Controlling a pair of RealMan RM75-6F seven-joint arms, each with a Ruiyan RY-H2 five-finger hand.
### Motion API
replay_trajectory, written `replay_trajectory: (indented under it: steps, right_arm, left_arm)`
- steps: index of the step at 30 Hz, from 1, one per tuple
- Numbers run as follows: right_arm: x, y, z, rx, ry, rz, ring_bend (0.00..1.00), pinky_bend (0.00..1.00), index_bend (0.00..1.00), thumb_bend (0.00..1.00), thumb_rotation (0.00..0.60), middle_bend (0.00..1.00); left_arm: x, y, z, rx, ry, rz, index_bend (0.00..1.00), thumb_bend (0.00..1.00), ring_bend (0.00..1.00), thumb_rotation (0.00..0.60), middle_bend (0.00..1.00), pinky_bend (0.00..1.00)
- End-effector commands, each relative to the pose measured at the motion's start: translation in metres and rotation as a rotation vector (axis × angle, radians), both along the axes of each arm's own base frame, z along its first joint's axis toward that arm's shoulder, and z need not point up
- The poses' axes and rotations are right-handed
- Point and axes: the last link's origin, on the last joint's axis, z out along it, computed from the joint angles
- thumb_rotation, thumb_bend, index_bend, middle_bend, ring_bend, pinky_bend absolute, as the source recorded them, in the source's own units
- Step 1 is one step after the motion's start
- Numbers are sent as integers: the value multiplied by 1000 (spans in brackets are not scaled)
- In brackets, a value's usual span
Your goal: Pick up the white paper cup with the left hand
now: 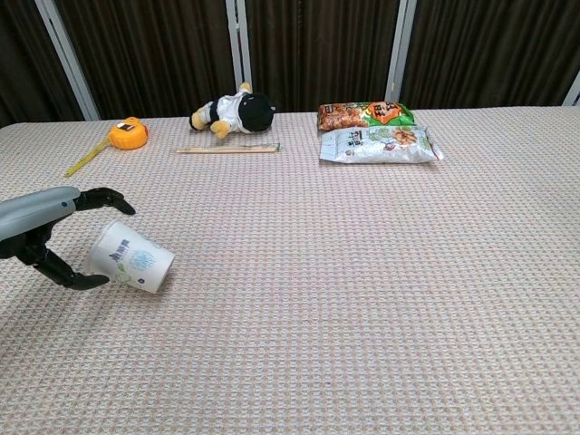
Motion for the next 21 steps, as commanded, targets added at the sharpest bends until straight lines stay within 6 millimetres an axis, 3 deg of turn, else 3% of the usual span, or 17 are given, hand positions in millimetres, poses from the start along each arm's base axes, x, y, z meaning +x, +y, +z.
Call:
replay_trajectory:
  steps: [1, 7, 13, 21]
  right_arm:
    - [0, 0, 0, 1, 1, 0, 0, 0, 0, 14, 600, 0]
    - [0, 0, 0, 0, 1, -1, 0, 0, 0, 16, 600, 0]
    - [0, 0, 1, -1, -1, -1, 0, 0, 0, 15, 600, 0]
    - [0, 0, 2, -3, -7, 1, 0, 0, 0, 15, 600, 0]
  left_arm:
    - [2, 0, 5, -20, 75, -12, 1, 186, 0, 600, 0, 0]
    - [19, 3, 3, 1, 134, -66, 13, 183, 0, 600, 0, 0]
    - [37, 4, -5, 33, 230, -134, 190, 182, 0, 600, 0, 0]
    - [47, 5, -22, 26, 373, -137, 210, 182, 0, 600, 0, 0]
